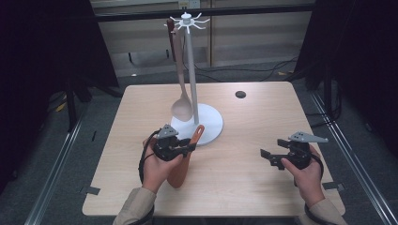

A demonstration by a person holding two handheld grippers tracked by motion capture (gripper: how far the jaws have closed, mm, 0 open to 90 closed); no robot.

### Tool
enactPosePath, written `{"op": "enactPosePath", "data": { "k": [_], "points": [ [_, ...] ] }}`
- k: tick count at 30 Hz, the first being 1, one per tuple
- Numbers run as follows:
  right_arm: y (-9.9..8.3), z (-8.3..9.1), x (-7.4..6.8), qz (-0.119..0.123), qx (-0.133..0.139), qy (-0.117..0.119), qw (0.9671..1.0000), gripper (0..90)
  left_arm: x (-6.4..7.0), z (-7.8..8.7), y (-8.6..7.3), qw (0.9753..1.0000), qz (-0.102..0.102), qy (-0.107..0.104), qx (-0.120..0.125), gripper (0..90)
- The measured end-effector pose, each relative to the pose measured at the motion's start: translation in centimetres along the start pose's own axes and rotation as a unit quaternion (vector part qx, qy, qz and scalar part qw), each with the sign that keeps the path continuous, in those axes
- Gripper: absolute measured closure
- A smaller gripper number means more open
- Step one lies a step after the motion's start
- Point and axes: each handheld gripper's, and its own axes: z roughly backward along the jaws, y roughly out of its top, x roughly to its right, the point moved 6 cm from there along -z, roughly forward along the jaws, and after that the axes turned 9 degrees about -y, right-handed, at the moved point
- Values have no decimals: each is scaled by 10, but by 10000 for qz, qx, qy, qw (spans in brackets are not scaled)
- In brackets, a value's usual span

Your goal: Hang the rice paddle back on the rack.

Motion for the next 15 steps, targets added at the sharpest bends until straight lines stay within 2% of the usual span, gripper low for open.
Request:
{"op": "enactPosePath", "data": {
  "k": [11, 13, 15],
  "points": [
    [0, -1, -1, 7, -19, 19, 10000, 100, 1, 5, 8, 9993, 14, -136, 338, 661],
    [-1, -1, -1, 7, -25, 0, 10000, 101, 0, 5, 8, 9994, -23, -80, 342, 661],
    [-1, -1, -1, 10, -39, 11, 10000, 101, -1, 4, 7, 9991, 36, -67, 414, 661]
  ]
}}
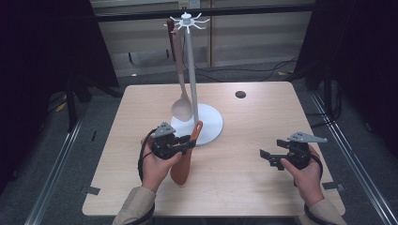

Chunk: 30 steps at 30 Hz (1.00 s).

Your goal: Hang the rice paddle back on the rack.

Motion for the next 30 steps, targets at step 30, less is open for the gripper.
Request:
{"op": "enactPosePath", "data": {
  "k": [30],
  "points": [
    [0, -1, -1, 10, 0, 17, 10000, 100, -38, -16, -57, 9829, 428, 1001, -1483, 659]
  ]
}}
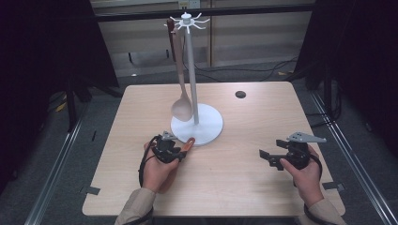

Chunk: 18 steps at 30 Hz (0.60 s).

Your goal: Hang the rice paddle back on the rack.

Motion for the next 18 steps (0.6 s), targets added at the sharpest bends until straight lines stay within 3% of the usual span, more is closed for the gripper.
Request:
{"op": "enactPosePath", "data": {
  "k": [3, 4, 18],
  "points": [
    [0, 0, 0, -1, 0, 2, 10000, 100, -1, -2, -2, 10000, -2, -3, -59, 659],
    [0, 0, 0, 2, 6, 1, 10000, 100, -2, -2, -4, 9998, -83, 35, -194, 659],
    [1, 1, 1, 3, 22, -8, 10000, 100, 0, -6, -3, 9993, -267, 160, -205, 654]
  ]
}}
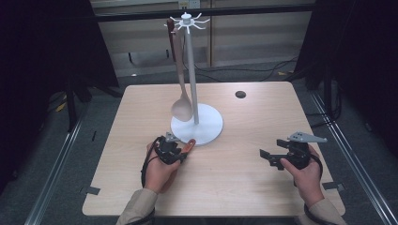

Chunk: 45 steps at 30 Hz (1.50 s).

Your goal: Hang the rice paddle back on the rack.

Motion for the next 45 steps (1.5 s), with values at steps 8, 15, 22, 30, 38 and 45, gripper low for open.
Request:
{"op": "enactPosePath", "data": {
  "k": [8, 15, 22, 30, 38, 45],
  "points": [
    [0, 1, 1, -9, 4, -29, 10000, 100, 1, -6, -3, 10000, -1, -34, -41, 647],
    [0, 1, 2, -27, 7, -24, 10000, 101, 3, -1, -1, 9998, 135, -123, -46, 657],
    [1, 1, 2, -28, 16, -23, 10000, 100, 12, 21, 20, 9980, 161, -121, 599, 659],
    [2, 2, 3, -37, 34, -25, 10000, 99, 36, 50, 56, 9910, -254, -174, 1303, 660],
    [2, 3, 3, -45, 48, -30, 10000, 98, 53, 82, 89, 9773, -357, -261, 2072, 660],
    [3, 2, 2, -36, 55, -20, 10000, 97, 55, 99, 108, 9663, -291, -286, 2542, 659]
  ]
}}
